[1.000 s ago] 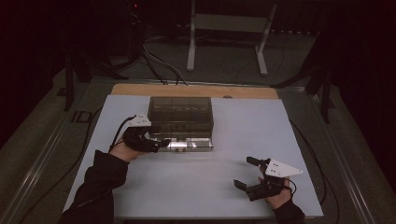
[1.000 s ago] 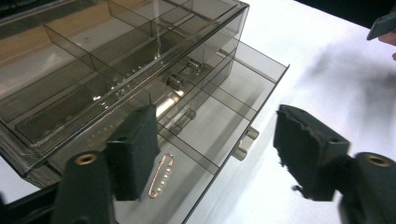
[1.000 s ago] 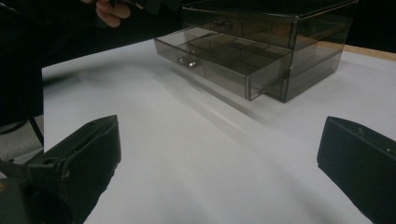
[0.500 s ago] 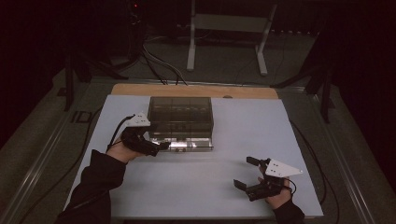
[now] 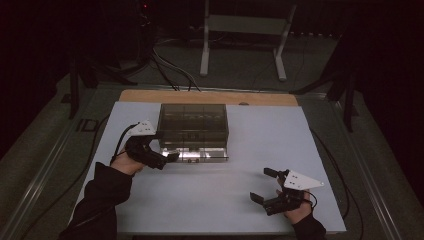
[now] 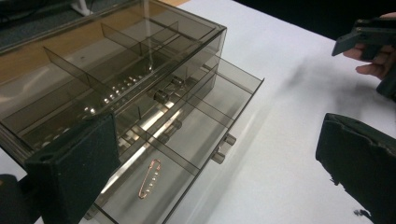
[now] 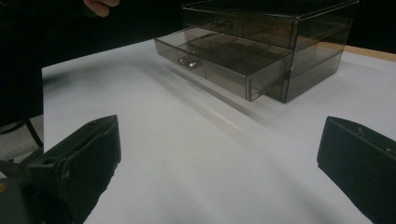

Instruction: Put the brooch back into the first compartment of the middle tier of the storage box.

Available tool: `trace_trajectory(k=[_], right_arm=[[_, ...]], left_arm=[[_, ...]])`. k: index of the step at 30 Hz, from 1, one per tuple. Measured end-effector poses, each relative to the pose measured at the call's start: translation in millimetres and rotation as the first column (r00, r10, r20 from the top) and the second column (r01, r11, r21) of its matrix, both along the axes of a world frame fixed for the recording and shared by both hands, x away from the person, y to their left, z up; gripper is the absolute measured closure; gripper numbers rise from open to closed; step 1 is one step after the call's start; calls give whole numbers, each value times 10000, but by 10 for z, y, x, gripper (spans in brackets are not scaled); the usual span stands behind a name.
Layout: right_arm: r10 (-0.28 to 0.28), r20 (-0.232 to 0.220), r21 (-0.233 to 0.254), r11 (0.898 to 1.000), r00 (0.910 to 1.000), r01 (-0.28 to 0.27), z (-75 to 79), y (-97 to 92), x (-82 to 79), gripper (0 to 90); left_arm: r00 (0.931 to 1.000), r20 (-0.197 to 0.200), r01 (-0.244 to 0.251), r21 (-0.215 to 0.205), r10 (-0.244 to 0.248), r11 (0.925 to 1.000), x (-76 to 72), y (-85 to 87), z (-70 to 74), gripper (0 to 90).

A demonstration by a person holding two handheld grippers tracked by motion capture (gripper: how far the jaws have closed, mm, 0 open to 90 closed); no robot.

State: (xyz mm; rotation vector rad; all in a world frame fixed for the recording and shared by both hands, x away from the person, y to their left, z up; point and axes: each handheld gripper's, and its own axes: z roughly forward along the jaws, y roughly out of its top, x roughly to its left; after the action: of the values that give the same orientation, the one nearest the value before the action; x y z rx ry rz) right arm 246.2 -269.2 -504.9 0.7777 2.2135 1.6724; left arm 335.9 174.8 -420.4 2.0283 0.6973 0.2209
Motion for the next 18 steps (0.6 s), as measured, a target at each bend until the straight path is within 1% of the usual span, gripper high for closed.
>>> trace_trajectory(k=[4, 7, 9, 10, 12, 14, 15, 18], right_arm=[[-9, -6, 8, 10000, 10000, 9, 1, -1, -3, 0], [-21, -22, 53, 10000, 10000, 21, 1, -8, 3, 0], [-8, -25, 38, 10000, 10000, 8, 0, -6, 4, 0], [5, 0, 26, 10000, 10000, -5, 2, -4, -5, 0], [0, 15, 16, 10000, 10000, 0, 3, -5, -7, 0], [-9, -22, 50, 10000, 10000, 9, 1, -10, -1, 0], [-6, 8, 49, 10000, 10000, 6, 2, -12, -4, 0], [-1, -12, 80, 10000, 10000, 1, 5, -11, 0, 0]], left_arm=[[9999, 76, -75, -61, 75, 10000, -22, 48, 8, 2], [9997, 71, -249, -63, 249, 9997, -33, 96, 10, 3], [9987, 227, -466, -47, 467, 9989, -42, 124, 6, 3], [9984, 263, -491, -69, 493, 9988, -45, 137, 5, 3], [9984, 95, -549, -295, 552, 9981, -43, 185, 0, 3], [9967, 91, -804, -514, 810, 9954, -54, 249, -15, 3], [9967, 62, -800, -580, 805, 9951, -60, 275, -22, 3], [9953, -39, -972, -537, 971, 9938, -82, 341, -52, 3]])
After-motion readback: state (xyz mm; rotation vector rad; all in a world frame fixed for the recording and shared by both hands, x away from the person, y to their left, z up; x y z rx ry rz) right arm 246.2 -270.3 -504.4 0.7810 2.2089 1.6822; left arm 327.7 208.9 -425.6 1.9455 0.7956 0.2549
